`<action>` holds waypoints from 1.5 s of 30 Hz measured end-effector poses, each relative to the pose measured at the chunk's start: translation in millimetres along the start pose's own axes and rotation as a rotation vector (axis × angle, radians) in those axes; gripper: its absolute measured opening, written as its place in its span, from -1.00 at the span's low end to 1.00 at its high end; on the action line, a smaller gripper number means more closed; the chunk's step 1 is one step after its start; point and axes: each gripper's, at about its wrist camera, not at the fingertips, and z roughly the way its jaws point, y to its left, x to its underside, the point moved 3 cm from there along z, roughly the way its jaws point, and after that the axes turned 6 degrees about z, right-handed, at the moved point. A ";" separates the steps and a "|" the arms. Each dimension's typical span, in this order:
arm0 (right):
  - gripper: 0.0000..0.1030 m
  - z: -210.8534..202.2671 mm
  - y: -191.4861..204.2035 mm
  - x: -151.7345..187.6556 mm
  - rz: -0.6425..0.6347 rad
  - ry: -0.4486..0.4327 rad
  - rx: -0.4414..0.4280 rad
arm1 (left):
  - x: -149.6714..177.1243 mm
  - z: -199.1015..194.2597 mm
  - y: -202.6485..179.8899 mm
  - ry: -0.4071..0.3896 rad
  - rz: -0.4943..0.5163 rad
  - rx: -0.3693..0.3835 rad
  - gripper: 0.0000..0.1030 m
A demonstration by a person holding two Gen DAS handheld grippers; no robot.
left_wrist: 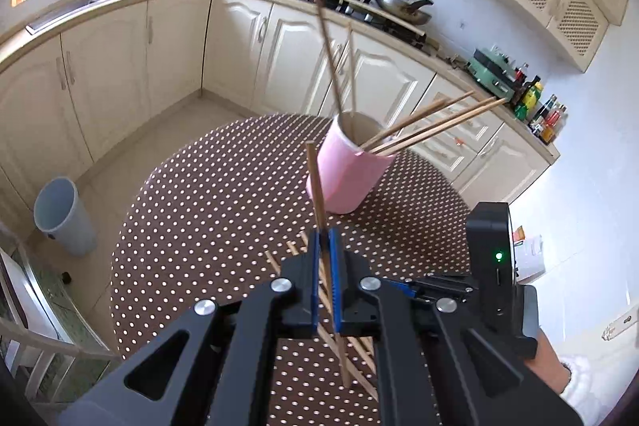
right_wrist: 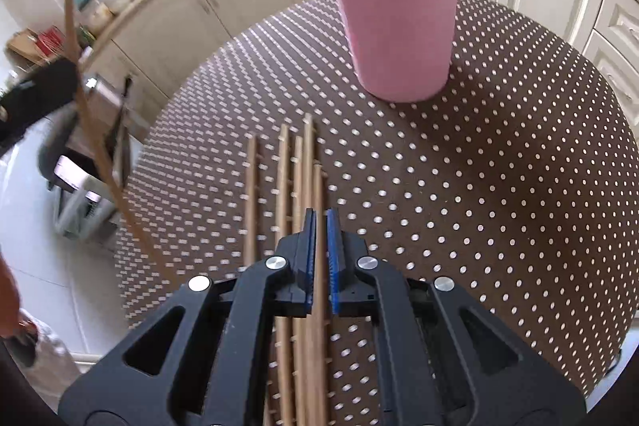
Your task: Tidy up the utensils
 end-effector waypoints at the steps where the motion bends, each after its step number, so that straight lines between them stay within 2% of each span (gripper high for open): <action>1: -0.87 3.0 -0.6 0.6 0.000 0.011 -0.005 | 0.9 5.4 4.7 0.011 -0.009 0.001 -0.89; 8: -0.87 14.4 -1.9 0.1 -0.013 0.048 -0.006 | 9.8 35.1 19.9 0.067 -0.032 0.014 -0.89; 13: -0.87 22.4 2.2 -17.9 -0.021 0.054 -0.006 | 16.6 53.1 21.2 0.102 -0.027 0.013 -0.89; 18: -0.87 27.9 8.3 -19.3 -0.039 0.085 -0.005 | 24.8 66.4 21.4 0.136 -0.016 0.007 -0.89; 24: -0.86 40.9 30.1 -19.6 -0.072 0.116 0.033 | 31.0 76.8 17.6 0.160 -0.008 -0.001 -0.89; 29: -0.88 54.4 51.2 -20.9 -0.158 0.125 0.110 | 33.1 79.6 12.6 0.168 -0.004 -0.011 -0.90; 32: -0.88 56.4 61.5 -17.1 -0.180 0.089 0.130 | 33.7 74.6 8.2 0.154 -0.003 -0.017 -0.90; 36: -0.89 42.4 57.1 -15.6 -0.139 0.018 0.079 | 31.3 55.5 0.1 0.106 0.010 -0.025 -0.91; 44: -0.89 -53.0 66.2 -29.3 -0.121 -0.248 -0.035 | 6.5 -2.4 -34.5 -0.036 0.066 -0.007 -0.93; 45: -0.89 -66.7 70.3 -30.6 -0.125 -0.283 -0.043 | 3.6 -8.4 -39.0 -0.051 0.074 -0.006 -1.00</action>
